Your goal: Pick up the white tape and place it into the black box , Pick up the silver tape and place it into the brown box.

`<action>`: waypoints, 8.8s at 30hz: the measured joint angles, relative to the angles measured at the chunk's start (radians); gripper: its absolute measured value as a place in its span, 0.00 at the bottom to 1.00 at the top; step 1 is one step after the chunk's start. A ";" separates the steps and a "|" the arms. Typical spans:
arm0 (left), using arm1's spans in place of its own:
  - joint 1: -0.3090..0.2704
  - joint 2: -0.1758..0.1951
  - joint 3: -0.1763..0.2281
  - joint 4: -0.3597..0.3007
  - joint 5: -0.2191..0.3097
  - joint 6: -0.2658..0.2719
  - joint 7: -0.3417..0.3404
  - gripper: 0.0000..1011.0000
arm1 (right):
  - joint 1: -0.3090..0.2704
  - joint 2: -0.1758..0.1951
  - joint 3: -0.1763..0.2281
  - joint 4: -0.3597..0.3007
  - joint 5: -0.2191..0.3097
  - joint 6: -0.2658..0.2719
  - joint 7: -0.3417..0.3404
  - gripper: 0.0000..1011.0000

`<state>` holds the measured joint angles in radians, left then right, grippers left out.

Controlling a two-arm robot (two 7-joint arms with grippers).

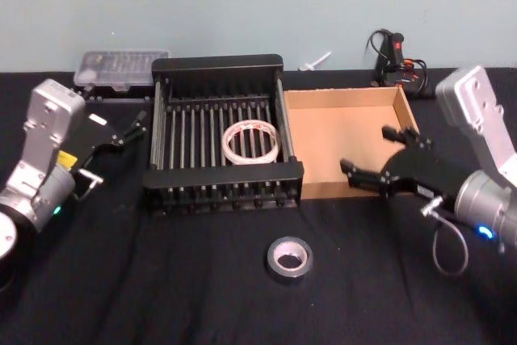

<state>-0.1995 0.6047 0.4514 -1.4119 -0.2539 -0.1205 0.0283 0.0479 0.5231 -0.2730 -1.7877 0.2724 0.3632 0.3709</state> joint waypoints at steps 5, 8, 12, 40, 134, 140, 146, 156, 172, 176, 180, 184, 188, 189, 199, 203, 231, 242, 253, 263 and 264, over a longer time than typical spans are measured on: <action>0.000 0.000 0.000 0.000 0.000 0.000 0.000 0.99 | -0.038 0.015 -0.015 -0.025 0.016 0.039 0.003 0.99; 0.000 0.000 0.000 0.000 0.000 0.000 0.000 0.99 | -0.050 0.021 -0.029 -0.035 0.024 0.057 0.009 0.99; 0.000 0.000 0.000 0.000 0.000 0.000 0.000 0.99 | -0.057 0.027 -0.052 -0.045 0.029 0.076 0.017 0.99; 0.000 0.000 0.000 0.000 0.000 0.000 0.000 0.99 | 0.002 0.007 -0.198 0.010 -0.034 0.127 0.044 0.99; 0.000 0.000 0.000 0.000 0.000 0.000 0.000 0.99 | 0.001 0.003 -0.149 0.010 -0.012 0.097 0.067 0.14; 0.000 0.000 0.000 0.000 0.000 0.000 0.000 0.99 | -0.018 0.034 -0.112 -0.029 0.012 0.065 0.059 0.14; 0.000 0.000 0.000 0.000 0.000 0.000 0.000 0.99 | -0.031 0.054 -0.068 -0.057 0.034 0.035 0.034 0.14; 0.000 0.000 0.000 0.000 0.000 0.000 0.000 0.99 | -0.012 0.044 -0.022 -0.055 0.041 0.022 -0.020 0.14; 0.000 0.000 0.000 0.000 0.000 0.000 0.000 0.99 | 0.194 -0.057 -0.025 0.126 -0.041 0.095 -0.085 0.14; 0.000 0.000 0.000 0.000 0.000 0.000 0.000 0.99 | 0.237 -0.079 -0.037 0.172 -0.057 0.106 -0.084 0.14; 0.000 0.000 0.000 0.000 0.000 0.000 0.000 0.99 | 0.296 -0.114 -0.058 0.250 -0.076 0.118 -0.073 0.14; 0.000 0.000 0.000 0.000 0.000 0.000 0.000 0.99 | 0.341 -0.146 -0.074 0.324 -0.092 0.123 -0.067 0.14; 0.000 0.000 0.000 0.000 0.000 0.000 0.000 0.99 | 0.380 -0.178 -0.082 0.395 -0.098 0.128 -0.057 0.14; 0.000 0.000 0.000 0.000 0.000 0.000 0.000 0.99 | 0.390 -0.188 -0.085 0.416 -0.101 0.129 -0.053 0.14; 0.000 0.000 0.000 0.000 0.000 0.000 0.000 0.99 | 0.423 -0.230 -0.096 0.513 -0.134 0.136 -0.049 0.14; 0.000 0.000 0.000 0.000 0.000 0.000 0.000 0.99 | 0.427 -0.236 -0.097 0.529 -0.150 0.136 -0.053 0.14; 0.000 0.000 0.000 0.000 0.000 0.000 0.000 0.99 | 0.427 -0.235 -0.096 0.525 -0.146 0.136 -0.052 0.60; 0.000 0.000 0.000 0.000 0.000 0.000 0.000 0.99 | 0.426 -0.235 -0.096 0.525 -0.145 0.136 -0.052 0.92; 0.000 0.000 0.000 0.000 0.000 0.000 0.000 0.99 | 0.426 -0.235 -0.095 0.525 -0.144 0.136 -0.052 0.99; 0.000 0.000 0.000 0.000 0.000 0.000 0.000 0.99 | 0.368 -0.229 -0.045 0.426 -0.143 0.099 -0.061 0.99; 0.000 0.000 0.000 0.000 0.000 0.000 0.000 0.99 | 0.359 -0.228 -0.039 0.412 -0.143 0.094 -0.064 0.99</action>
<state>-0.1995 0.6047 0.4514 -1.4119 -0.2539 -0.1205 0.0283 0.4072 0.2951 -0.3122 -1.3752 0.1299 0.4572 0.3068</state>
